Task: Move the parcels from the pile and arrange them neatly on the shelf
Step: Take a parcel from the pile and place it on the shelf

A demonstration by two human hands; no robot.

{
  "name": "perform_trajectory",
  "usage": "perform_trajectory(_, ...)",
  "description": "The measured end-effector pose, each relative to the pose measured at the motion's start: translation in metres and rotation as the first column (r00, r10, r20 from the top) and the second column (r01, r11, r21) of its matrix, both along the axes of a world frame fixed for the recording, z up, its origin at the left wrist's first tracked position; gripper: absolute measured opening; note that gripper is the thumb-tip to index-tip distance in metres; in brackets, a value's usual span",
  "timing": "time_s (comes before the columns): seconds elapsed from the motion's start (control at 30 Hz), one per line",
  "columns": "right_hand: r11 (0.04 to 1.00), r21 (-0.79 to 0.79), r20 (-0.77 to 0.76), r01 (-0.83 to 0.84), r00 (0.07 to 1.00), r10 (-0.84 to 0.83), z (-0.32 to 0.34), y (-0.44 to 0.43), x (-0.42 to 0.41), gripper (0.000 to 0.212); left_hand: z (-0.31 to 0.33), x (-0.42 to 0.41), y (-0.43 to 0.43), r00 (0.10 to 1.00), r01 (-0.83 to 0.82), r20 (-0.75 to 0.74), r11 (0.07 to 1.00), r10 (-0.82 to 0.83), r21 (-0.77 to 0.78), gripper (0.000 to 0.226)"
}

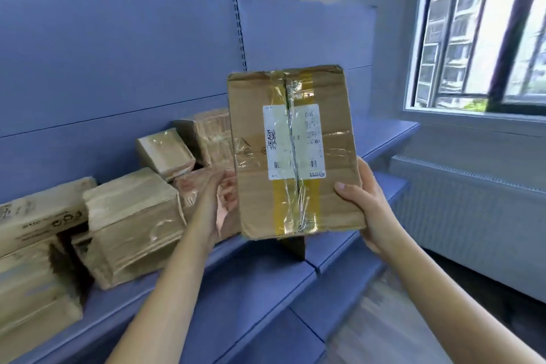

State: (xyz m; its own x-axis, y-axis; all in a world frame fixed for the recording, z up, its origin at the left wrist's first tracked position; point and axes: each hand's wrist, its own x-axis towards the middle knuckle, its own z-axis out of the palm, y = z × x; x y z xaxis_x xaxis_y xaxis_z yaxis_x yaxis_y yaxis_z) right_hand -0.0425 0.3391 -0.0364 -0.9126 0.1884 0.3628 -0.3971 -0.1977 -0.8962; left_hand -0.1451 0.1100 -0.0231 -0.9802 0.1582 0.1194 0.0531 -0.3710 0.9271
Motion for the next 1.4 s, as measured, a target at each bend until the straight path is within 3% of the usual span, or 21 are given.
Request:
perform_trajectory(0.17, 0.98, -0.016, 0.066, 0.201, 0.978, -0.199, -0.026, 0.056, 0.047, 0.089, -0.036, 0.023, 0.078, 0.981, 0.19, 0.055, 0.969, -0.184, -0.156, 0.036)
perform_trajectory(0.27, 0.965, -0.018, 0.102, 0.262, 0.961, -0.259, -0.041, 0.09, 0.069, 0.09, -0.052, 0.036, 0.121, 0.964, 0.264, 0.068, 0.944, -0.255, -0.196, 0.018)
perform_trajectory(0.37, 0.951, -0.023, 0.133, 0.309, 0.943, -0.304, -0.054, 0.129, 0.086, 0.091, -0.067, 0.045, 0.167, 0.95, 0.311, 0.088, 0.919, -0.299, -0.242, 0.02)
perform_trajectory(0.6, 0.909, -0.03, 0.192, 0.416, 0.895, -0.404, -0.085, 0.228, 0.126, 0.079, -0.091, 0.067, 0.284, 0.913, 0.407, 0.139, 0.875, -0.383, -0.263, 0.019)
perform_trajectory(0.83, 0.858, -0.016, 0.264, 0.514, 0.83, -0.492, -0.121, 0.303, 0.156, 0.085, -0.123, 0.087, 0.373, 0.877, 0.48, 0.182, 0.823, -0.444, -0.303, 0.023)
perform_trajectory(0.97, 0.847, -0.014, 0.285, 0.532, 0.814, -0.507, -0.139, 0.331, 0.164, 0.085, -0.139, 0.088, 0.409, 0.863, 0.501, 0.235, 0.815, -0.447, -0.292, 0.022)
perform_trajectory(1.2, 0.801, -0.071, 0.354, 0.595, 0.765, -0.538, -0.166, 0.36, 0.152, 0.091, -0.172, 0.063, 0.46, 0.803, 0.596, 0.278, 0.706, -0.528, -0.381, 0.029)
perform_trajectory(1.4, 0.749, -0.053, 0.378, 0.661, 0.707, -0.598, -0.182, 0.393, 0.116, 0.082, -0.2, 0.018, 0.512, 0.724, 0.688, 0.368, 0.648, -0.583, -0.328, 0.033)
